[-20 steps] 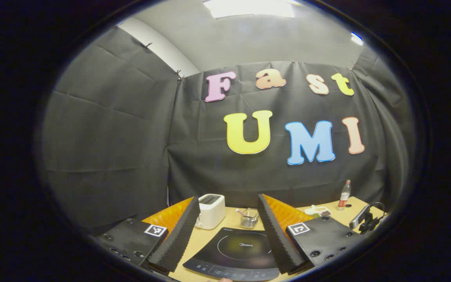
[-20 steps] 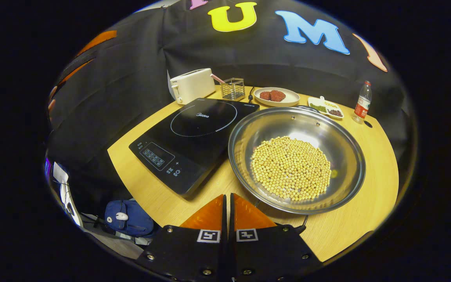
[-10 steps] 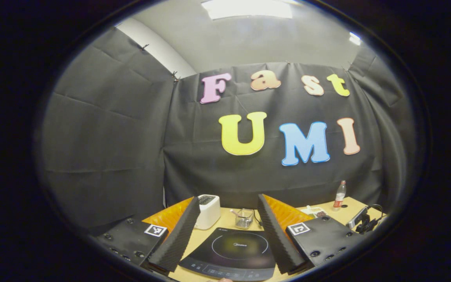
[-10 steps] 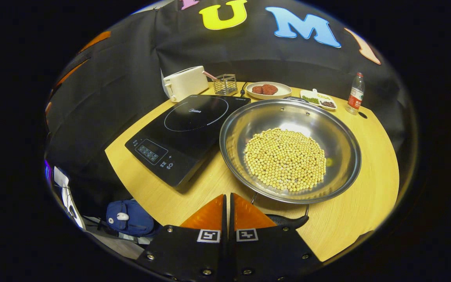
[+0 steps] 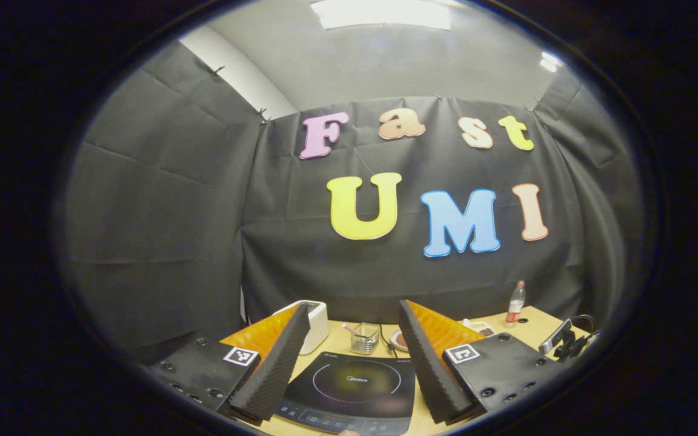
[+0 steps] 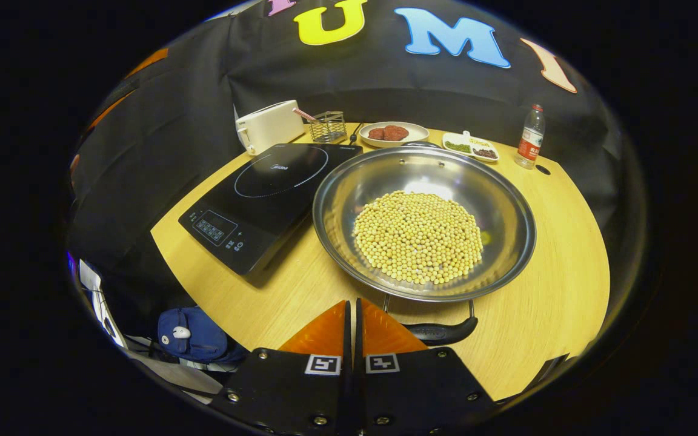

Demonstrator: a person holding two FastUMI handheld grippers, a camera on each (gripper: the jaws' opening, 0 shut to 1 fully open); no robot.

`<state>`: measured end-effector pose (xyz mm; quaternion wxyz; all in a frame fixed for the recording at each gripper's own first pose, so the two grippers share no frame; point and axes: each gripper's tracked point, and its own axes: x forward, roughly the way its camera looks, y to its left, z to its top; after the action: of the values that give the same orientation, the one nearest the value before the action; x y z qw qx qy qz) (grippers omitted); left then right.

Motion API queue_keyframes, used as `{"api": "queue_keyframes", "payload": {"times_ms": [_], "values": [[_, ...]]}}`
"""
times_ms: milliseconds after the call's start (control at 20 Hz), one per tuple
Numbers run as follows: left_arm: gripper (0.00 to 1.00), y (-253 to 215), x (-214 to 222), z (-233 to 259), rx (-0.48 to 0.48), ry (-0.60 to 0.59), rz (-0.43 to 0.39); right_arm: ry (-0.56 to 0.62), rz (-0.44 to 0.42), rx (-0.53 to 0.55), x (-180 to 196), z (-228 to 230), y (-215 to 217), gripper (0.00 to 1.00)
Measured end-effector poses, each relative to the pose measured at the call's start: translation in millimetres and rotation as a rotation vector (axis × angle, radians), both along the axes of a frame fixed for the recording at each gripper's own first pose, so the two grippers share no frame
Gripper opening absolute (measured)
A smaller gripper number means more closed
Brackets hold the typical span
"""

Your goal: First push the handle of the pot to place it horizontally, then grasp the pot with both hands and set it on the induction cooktop.

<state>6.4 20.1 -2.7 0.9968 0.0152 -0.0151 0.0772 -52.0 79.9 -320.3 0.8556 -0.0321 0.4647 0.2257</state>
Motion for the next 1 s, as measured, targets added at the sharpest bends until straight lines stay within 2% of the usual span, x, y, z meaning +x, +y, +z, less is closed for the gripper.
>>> {"api": "queue_keyframes", "payload": {"times_ms": [250, 600, 700, 800, 1000], "values": [[0.94, -11.0, 7.2, 0.1, -0.005, 0.001, -0.017, 0.006, -0.011, -0.057, 1.1, -3.7, -28.9, 0.01], [0.99, -25.4, 12.2, -2.5, -0.001, 0.006, -0.041, 0.017, -0.075, -0.116, 13.2, -7.0, -75.0, 0.01], [0.99, -28.5, 11.6, -2.9, 0.001, 0.007, -0.044, 0.012, -0.088, -0.143, 17.5, -8.1, -89.7, 0.01], [0.94, -30.7, 11.9, -2.6, -0.001, 0.009, -0.045, 0.008, -0.1, -0.165, 21.8, -8.9, -103.8, 0.01], [0.96, -33.9, 8.5, -2.7, 0.002, 0.01, -0.041, -0.003, -0.124, -0.207, 31.5, -9.8, -129.5, 0.01]]}}
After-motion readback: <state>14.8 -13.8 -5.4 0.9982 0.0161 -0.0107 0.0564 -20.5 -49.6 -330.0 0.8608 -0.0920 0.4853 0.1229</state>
